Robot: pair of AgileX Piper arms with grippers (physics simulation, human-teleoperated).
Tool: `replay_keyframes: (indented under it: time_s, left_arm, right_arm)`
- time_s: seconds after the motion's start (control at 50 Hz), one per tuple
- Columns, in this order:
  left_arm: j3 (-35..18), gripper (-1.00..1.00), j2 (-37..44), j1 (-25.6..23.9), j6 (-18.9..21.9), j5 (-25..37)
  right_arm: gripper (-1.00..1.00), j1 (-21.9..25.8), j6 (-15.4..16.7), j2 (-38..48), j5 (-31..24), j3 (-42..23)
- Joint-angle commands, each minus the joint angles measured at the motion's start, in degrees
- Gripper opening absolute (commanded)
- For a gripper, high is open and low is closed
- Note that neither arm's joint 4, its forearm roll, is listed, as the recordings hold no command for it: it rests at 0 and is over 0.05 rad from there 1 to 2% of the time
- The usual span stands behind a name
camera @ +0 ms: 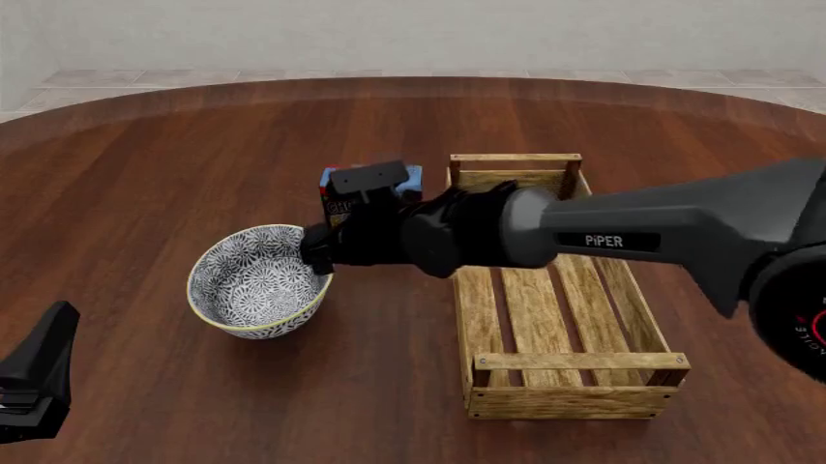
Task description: Pick up the bowl on the left and put it in the tray.
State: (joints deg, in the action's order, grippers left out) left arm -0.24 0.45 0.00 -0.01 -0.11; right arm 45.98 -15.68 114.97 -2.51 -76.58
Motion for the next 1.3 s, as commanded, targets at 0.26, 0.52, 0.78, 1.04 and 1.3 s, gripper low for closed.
replay_keyframes:
  time_s: [0.26,0.52,0.78,1.04,1.3]
  left_arm:
    - [0.00,1.00,0.00,-0.01,0.02,0.00]
    - [0.00,1.00,0.00,-0.01,0.01,0.00]
    - [0.00,1.00,0.00,0.00,0.00,0.00]
    - [0.00,1.00,0.00,-0.01,0.01,0.00]
    - [0.00,1.00,0.01,0.00,0.01,0.00]
  right_arm:
    - [1.00,-0.49,-1.94,8.02,-0.74,-5.40]
    - [1.00,0.55,-2.40,11.10,-1.26,-7.32]
    - [1.00,1.41,-3.58,13.94,-1.97,-9.42]
    - [-1.00,1.25,-4.90,12.83,0.32,-7.12]
    - [-1.00,1.31,-2.42,5.52,1.89,-1.61]
